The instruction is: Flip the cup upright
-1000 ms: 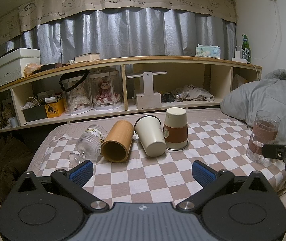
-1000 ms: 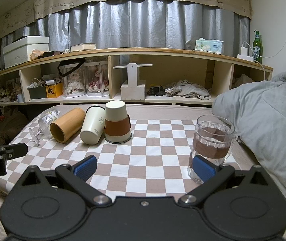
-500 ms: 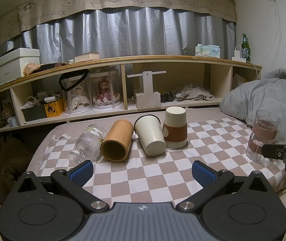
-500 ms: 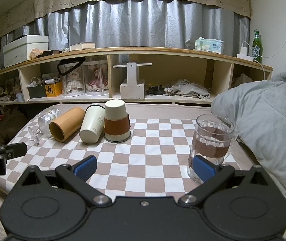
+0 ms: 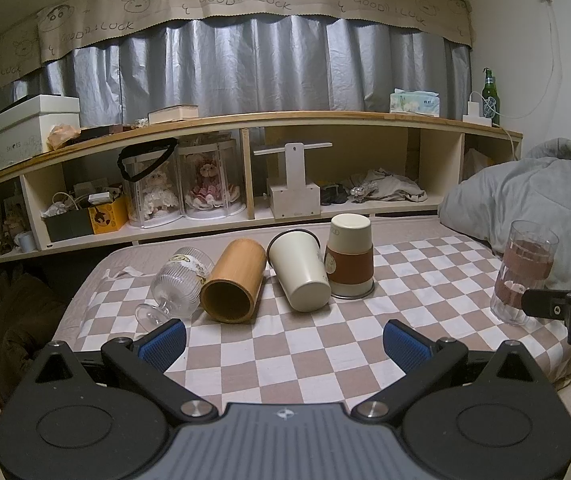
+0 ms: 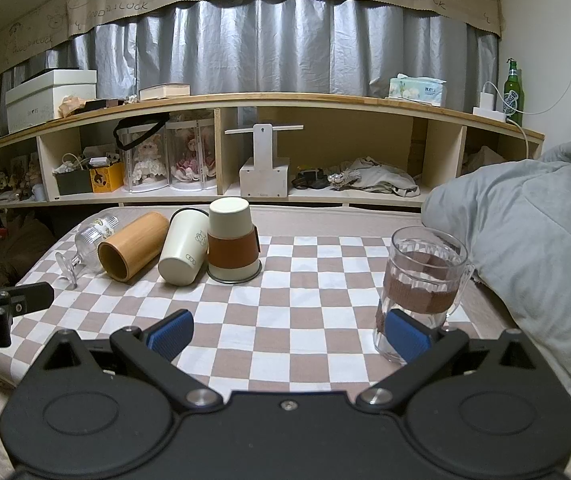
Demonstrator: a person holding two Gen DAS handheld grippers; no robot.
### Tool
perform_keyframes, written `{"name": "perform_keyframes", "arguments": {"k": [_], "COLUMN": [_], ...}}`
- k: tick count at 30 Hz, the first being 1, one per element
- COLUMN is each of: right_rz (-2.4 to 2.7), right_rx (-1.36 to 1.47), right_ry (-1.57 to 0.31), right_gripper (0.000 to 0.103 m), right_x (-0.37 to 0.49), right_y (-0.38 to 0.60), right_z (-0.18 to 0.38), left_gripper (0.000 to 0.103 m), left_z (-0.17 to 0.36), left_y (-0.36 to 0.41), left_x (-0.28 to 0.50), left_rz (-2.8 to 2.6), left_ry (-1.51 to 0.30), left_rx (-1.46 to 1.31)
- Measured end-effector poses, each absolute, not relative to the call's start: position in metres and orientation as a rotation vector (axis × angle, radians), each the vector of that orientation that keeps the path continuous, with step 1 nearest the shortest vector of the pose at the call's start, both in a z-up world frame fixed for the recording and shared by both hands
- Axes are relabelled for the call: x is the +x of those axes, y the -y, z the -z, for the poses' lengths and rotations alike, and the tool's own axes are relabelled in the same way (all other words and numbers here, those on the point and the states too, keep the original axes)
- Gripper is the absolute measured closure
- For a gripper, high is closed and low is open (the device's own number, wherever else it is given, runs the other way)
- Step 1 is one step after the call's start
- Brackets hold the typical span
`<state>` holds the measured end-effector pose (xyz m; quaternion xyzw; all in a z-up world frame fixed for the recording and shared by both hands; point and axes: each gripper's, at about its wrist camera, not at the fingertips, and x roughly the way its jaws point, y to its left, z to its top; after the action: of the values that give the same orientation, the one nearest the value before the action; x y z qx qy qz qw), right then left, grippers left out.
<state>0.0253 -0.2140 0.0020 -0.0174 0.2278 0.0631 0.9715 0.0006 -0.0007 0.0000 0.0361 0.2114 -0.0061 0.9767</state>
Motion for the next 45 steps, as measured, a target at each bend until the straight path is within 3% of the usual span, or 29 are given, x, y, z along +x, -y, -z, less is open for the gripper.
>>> {"name": "perform_keyframes", "arguments": {"k": [30, 45], "right_rz": [-0.151, -0.203], "right_rx": [-0.039, -0.073], "right_ry": [-0.456, -0.450], "right_gripper": [0.000, 0.000], "right_x": [0.032, 0.150], "right_y": [0.213, 0.174], "right_z": [-0.004, -0.018], "left_gripper": [0.000, 0.000], "left_z": [0.006, 0.016], "left_y": [0.003, -0.007], "left_x": [0.003, 0.015], "left_rz": [0.014, 0.016], "left_ry": [-0.437, -0.457], "left_rx": [0.057, -0.007]}}
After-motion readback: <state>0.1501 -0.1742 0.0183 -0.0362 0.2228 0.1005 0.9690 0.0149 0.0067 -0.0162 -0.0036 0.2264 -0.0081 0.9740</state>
